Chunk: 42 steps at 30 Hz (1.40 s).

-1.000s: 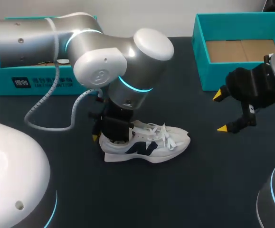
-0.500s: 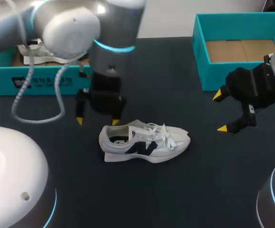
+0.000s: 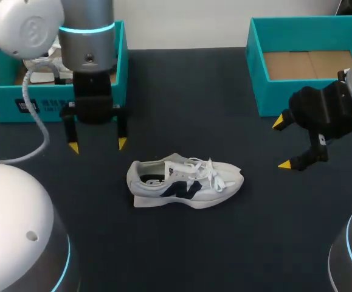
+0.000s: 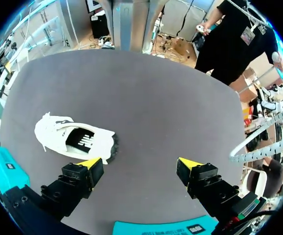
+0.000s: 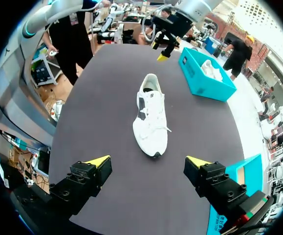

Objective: Take the shoe out of the shoebox, open the shoe tongue, remove and reinsert the insole, then place the shoe into the shoebox

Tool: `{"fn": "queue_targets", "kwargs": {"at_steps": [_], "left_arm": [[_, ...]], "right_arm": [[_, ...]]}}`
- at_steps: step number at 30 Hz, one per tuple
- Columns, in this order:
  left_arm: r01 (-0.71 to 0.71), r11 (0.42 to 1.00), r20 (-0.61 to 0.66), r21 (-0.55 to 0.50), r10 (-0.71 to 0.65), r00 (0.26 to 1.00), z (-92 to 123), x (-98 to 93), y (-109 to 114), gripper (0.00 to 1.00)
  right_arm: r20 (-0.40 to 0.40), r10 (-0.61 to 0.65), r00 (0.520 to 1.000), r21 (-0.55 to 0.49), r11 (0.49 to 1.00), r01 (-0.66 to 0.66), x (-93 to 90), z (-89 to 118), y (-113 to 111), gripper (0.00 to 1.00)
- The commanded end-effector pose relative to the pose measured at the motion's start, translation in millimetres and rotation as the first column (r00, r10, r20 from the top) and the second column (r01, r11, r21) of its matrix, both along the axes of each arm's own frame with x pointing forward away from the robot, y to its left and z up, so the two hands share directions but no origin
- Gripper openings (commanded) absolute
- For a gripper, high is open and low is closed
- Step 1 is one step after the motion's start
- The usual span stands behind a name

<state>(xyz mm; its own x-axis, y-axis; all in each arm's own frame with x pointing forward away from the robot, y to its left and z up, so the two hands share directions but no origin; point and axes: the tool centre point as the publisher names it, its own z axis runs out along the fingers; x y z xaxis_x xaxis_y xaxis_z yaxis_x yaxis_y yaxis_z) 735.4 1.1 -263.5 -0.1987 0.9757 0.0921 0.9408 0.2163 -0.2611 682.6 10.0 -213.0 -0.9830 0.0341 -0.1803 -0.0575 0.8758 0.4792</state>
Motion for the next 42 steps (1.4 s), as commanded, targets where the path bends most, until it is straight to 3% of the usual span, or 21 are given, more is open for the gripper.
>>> {"fn": "queue_targets", "kwargs": {"at_steps": [1,6,11,19,26,42], "left_arm": [[-0.128,0.983,-0.076,-0.129,0.119,0.99,-4,1.0,22,1.0],[-0.394,0.906,-0.158,-0.152,0.372,0.915,-7,13.2,60,1.0],[-0.629,0.721,-0.27,-0.291,0.568,0.777,4,18.8,84,1.0],[-0.808,0.514,-0.466,-0.287,0.663,0.587,-3,9.4,96,1.0],[-0.906,0.316,-0.659,-0.283,0.622,0.423,-13,1.5,107,1.0],[-0.906,0.316,-0.659,-0.283,0.622,0.423,-13,1.5,107,1.0]], "right_arm": [[0.0,0.0,1.0,-0.002,1.0,0.0,0.3,-1,1,1.0],[0.0,0.0,1.0,-0.002,1.0,0.0,0.3,-1,1,1.0],[0.0,0.0,1.0,-0.002,1.0,0.0,0.3,-1,1,1.0],[0.0,0.0,1.0,-0.002,1.0,0.0,0.3,-1,1,1.0],[0.0,0.0,1.0,-0.002,1.0,0.0,0.3,-1,1,1.0],[0.0,0.0,1.0,-0.002,1.0,0.0,0.3,-1,1,1.0]]}}
